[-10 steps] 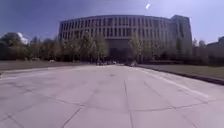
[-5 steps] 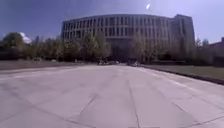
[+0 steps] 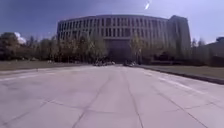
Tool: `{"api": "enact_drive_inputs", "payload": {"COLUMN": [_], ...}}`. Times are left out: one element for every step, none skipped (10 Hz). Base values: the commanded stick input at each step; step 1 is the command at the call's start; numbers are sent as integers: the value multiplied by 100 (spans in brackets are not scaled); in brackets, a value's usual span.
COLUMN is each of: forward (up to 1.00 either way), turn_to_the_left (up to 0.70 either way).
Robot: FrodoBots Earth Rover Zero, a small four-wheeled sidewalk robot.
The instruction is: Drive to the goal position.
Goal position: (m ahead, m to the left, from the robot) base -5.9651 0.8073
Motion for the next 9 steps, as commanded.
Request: {"api": "enact_drive_inputs", "payload": {"forward": [85, 85, 85, 85, 85, 85, 85, 85, 85], "turn_to_the_left": [0, -6, -32, -23, 0, 0, 0, 0, 0]}}
